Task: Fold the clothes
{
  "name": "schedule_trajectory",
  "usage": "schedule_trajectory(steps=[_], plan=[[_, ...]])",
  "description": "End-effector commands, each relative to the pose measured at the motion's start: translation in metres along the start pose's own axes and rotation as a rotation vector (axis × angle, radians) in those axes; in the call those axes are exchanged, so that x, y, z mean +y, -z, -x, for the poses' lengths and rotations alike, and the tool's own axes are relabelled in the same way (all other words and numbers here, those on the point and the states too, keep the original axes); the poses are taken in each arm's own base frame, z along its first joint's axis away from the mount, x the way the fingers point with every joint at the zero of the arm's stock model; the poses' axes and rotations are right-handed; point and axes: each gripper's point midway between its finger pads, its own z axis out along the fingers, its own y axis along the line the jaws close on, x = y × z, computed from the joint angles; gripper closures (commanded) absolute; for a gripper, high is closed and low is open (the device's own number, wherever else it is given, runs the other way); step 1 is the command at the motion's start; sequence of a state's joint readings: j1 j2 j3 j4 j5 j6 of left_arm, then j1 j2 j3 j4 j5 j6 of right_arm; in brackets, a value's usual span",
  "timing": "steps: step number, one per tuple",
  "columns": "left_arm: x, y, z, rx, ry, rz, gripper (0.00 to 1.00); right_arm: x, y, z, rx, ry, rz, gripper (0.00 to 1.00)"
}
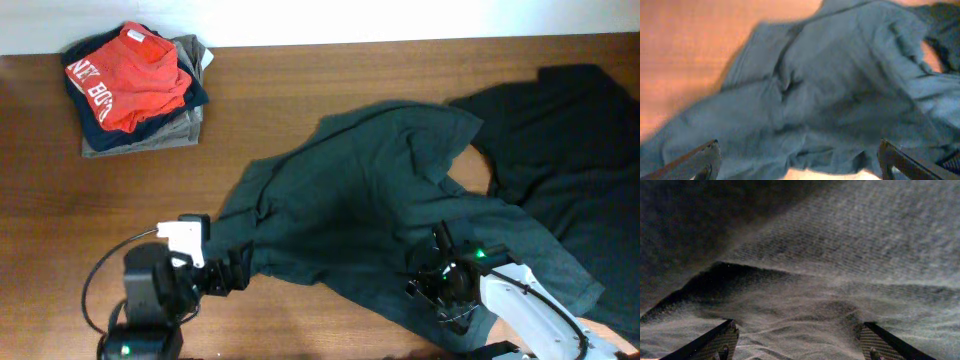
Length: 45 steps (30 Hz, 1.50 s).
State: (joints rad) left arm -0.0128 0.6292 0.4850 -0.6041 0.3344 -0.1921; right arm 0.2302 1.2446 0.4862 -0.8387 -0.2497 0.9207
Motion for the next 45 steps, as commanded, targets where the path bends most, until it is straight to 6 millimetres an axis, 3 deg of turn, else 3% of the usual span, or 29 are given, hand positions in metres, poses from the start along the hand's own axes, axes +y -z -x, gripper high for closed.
schedule_trajectory(steps=[1,3,5,11,15,19,29,32,33,38,41,42,45], plan=[[0.035,-0.004,-0.003,0.081,0.236,0.211,0.01,-0.004,-0.007,0.008,-0.043,0.031,-0.017,0.18],[0.065,-0.003,-0.017,0.183,0.349,0.417,0.01,-0.004,-0.007,0.008,-0.043,0.031,-0.017,0.17],[0.076,-0.01,-0.025,0.252,0.375,0.484,0.01,-0.004,-0.007,0.008,-0.043,0.031,-0.017,0.17],[0.089,-0.036,-0.067,0.473,0.468,0.544,0.01,-0.004,-0.007,0.008,-0.043,0.035,-0.017,0.17],[0.095,-0.047,-0.09,0.581,0.485,0.572,0.06,-0.004,-0.007,0.009,-0.047,0.035,-0.018,0.17],[0.097,-0.051,-0.091,0.585,0.478,0.57,0.1,-0.004,-0.007,0.009,-0.049,0.036,-0.016,0.17],[0.098,-0.059,-0.081,0.541,0.469,0.549,0.81,-0.003,-0.007,0.009,-0.051,0.036,-0.014,0.18],[0.098,-0.06,-0.081,0.539,0.465,0.548,0.99,-0.003,-0.007,0.01,-0.053,0.036,-0.016,0.21],[0.098,-0.06,-0.081,0.539,0.465,0.548,0.99,-0.003,-0.007,0.01,-0.054,0.036,-0.016,0.22],[0.097,-0.06,-0.077,0.535,0.44,0.537,0.99,-0.004,-0.006,0.015,-0.082,0.038,-0.024,0.59],[0.094,-0.059,-0.06,0.505,0.416,0.52,0.99,-0.002,-0.004,0.018,-0.095,0.039,-0.024,0.9],[0.092,-0.058,-0.054,0.494,0.414,0.517,0.99,-0.001,-0.003,0.019,-0.097,0.04,-0.021,0.96],[0.086,-0.052,-0.031,0.454,0.408,0.504,0.99,0.002,-0.001,0.02,-0.101,0.041,-0.016,0.96]])
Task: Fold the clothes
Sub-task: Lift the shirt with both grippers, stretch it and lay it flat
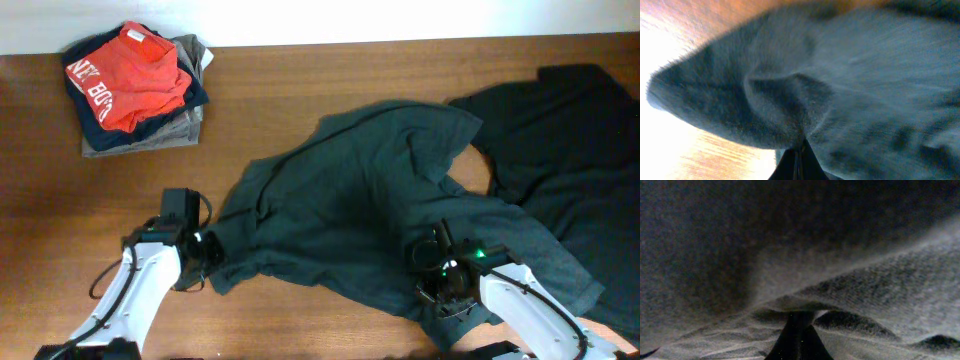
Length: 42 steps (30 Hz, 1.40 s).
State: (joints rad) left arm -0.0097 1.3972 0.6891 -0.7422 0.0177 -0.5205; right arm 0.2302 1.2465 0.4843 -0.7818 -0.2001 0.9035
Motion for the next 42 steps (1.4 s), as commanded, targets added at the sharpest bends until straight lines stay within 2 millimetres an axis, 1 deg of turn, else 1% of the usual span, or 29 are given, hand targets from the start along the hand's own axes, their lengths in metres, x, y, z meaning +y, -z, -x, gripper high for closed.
schedule_trajectory(steps=[1,3,7,9,11,12,15,17,23,27,28,29,31,33,36,38,40,42], plan=[[-0.013,0.033,0.028,-0.099,-0.016,-0.046,0.99,-0.004,-0.002,0.005,-0.029,0.013,-0.027,0.96],[-0.014,0.04,0.031,-0.116,-0.015,-0.046,0.99,-0.004,-0.002,0.005,-0.029,0.013,-0.027,0.96],[-0.015,0.048,0.036,-0.147,-0.016,-0.053,0.99,-0.003,0.001,0.009,-0.045,0.015,-0.033,0.96],[-0.016,0.052,0.037,-0.156,-0.016,-0.057,0.99,0.002,0.008,0.013,-0.061,0.043,-0.031,0.96],[-0.016,0.06,0.038,-0.169,-0.016,-0.063,0.99,0.008,0.02,0.018,-0.084,0.077,-0.03,0.96],[-0.018,0.07,0.041,-0.189,-0.016,-0.075,0.99,0.016,0.035,0.024,-0.109,0.114,-0.025,0.96],[-0.022,0.091,0.049,-0.238,-0.025,-0.099,0.99,0.034,0.062,0.033,-0.148,0.188,0.001,0.96],[-0.023,0.108,0.055,-0.28,-0.032,-0.106,0.99,0.049,0.085,0.039,-0.175,0.239,0.026,0.96],[-0.017,0.163,0.064,-0.396,-0.019,-0.092,0.99,0.084,0.152,0.048,-0.263,0.356,0.105,0.96],[-0.017,0.207,0.068,-0.488,-0.013,-0.13,0.99,0.109,0.2,0.051,-0.345,0.427,0.189,0.96],[-0.018,0.22,0.068,-0.514,-0.011,-0.144,0.99,0.116,0.211,0.049,-0.355,0.457,0.22,0.96],[-0.018,0.234,0.069,-0.546,-0.009,-0.161,0.99,0.127,0.228,0.045,-0.366,0.504,0.274,0.96],[-0.017,0.261,0.069,-0.605,-0.004,-0.182,0.99,0.139,0.251,0.037,-0.383,0.554,0.342,0.96],[-0.012,0.291,0.066,-0.67,0.004,-0.193,0.99,0.145,0.277,0.031,-0.414,0.577,0.381,0.96],[0.0,0.329,0.057,-0.743,0.021,-0.195,0.99,0.15,0.31,0.018,-0.46,0.626,0.419,0.96],[0.008,0.355,0.046,-0.782,0.029,-0.205,0.99,0.156,0.335,0.001,-0.491,0.681,0.463,0.96],[0.012,0.372,0.036,-0.797,0.03,-0.217,0.99,0.161,0.354,-0.014,-0.513,0.726,0.504,0.96],[0.017,0.383,0.028,-0.805,0.031,-0.222,0.99,0.166,0.368,-0.028,-0.528,0.772,0.543,0.96]])
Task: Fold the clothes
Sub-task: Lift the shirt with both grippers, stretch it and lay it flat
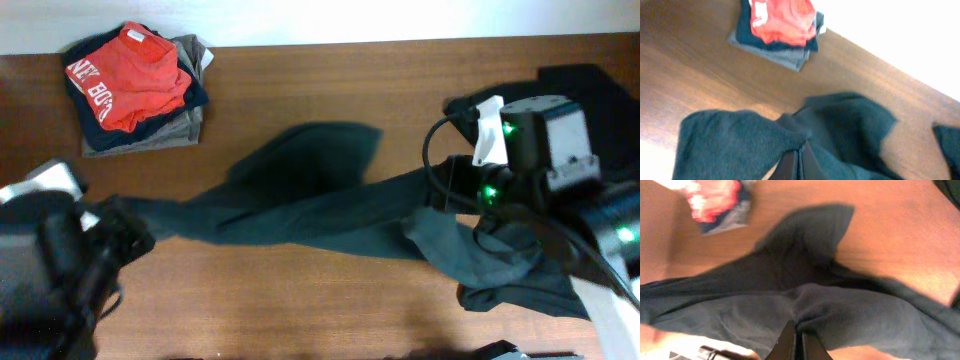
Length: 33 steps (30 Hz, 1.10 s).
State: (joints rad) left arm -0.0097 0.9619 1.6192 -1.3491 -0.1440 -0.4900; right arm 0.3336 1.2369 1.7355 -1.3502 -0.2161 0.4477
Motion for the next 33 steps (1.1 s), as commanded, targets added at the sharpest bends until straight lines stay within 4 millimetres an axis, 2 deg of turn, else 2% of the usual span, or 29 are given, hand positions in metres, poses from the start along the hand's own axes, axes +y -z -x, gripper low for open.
schedule_trajectory(steps=[1,3,6,9,12,15,19,23,25,27,29,33], plan=[[0.006,0.033,0.014,-0.07,0.0,0.01,0.99,0.036,0.031,0.003,-0.057,0.099,0.104,0.96],[0.008,0.045,0.015,-0.077,0.001,0.007,0.99,0.046,0.039,0.002,-0.068,0.117,0.132,0.96],[0.008,0.051,0.017,-0.089,0.0,0.001,0.99,0.048,0.041,0.004,-0.079,0.108,0.132,0.96],[0.005,0.047,0.02,-0.087,-0.001,0.002,0.99,0.038,0.034,0.011,-0.093,0.092,0.069,0.96],[0.0,0.031,0.027,-0.067,-0.016,0.012,0.99,0.033,0.02,0.019,-0.09,0.077,0.02,0.96],[-0.012,0.002,0.04,-0.045,-0.044,0.024,0.99,0.031,-0.001,0.033,-0.094,0.091,-0.014,0.96],[-0.031,-0.048,0.06,-0.025,-0.069,0.033,0.99,0.036,-0.04,0.064,-0.127,0.125,-0.026,0.96],[-0.063,-0.105,0.089,-0.056,-0.17,-0.022,0.99,0.028,-0.072,0.109,-0.209,0.09,-0.028,0.96],[-0.077,-0.125,0.105,-0.087,-0.213,-0.048,0.99,0.019,-0.077,0.133,-0.256,0.067,-0.036,0.96],[-0.089,-0.134,0.125,-0.13,-0.246,-0.06,0.99,0.017,-0.071,0.151,-0.28,0.087,-0.013,0.96],[-0.1,-0.129,0.147,-0.181,-0.282,-0.073,0.99,0.015,-0.05,0.168,-0.322,0.1,0.001,0.96],[-0.112,-0.087,0.183,-0.288,-0.276,-0.11,0.99,0.011,0.016,0.193,-0.452,0.088,-0.006,0.96]])
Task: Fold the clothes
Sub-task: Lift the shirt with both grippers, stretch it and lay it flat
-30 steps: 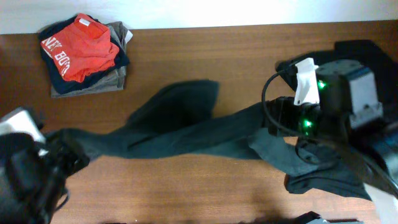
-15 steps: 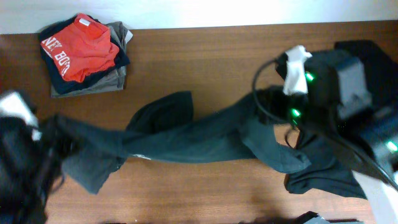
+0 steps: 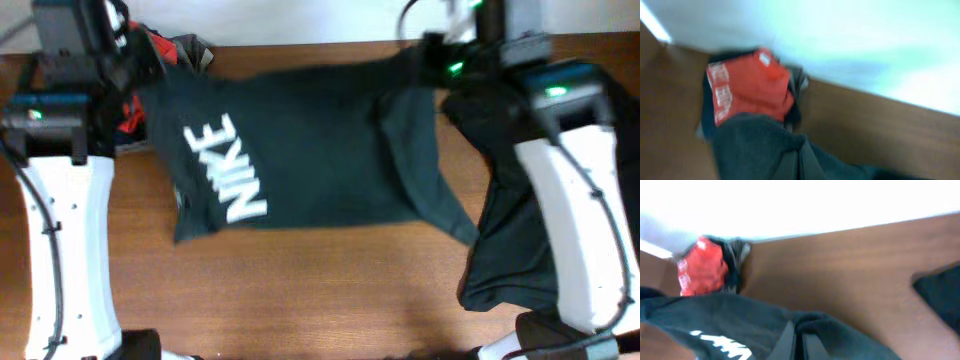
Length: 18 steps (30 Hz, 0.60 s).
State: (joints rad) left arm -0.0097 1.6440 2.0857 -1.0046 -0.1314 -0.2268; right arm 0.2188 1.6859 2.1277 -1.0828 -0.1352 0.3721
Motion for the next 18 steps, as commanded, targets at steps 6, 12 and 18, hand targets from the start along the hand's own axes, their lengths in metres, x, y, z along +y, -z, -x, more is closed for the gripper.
schedule_trajectory(steps=[6,12,18], plan=[[0.006,0.097,0.035,-0.097,-0.045,-0.022,0.99,0.006,0.107,0.038,-0.152,0.038,0.052,0.89],[0.011,0.066,-0.066,0.335,-0.071,-0.014,0.99,-0.028,0.063,-0.038,0.203,-0.05,-0.061,0.91],[0.025,0.038,-0.147,0.688,-0.056,0.075,0.59,-0.061,0.03,-0.103,0.478,-0.09,-0.197,0.71]])
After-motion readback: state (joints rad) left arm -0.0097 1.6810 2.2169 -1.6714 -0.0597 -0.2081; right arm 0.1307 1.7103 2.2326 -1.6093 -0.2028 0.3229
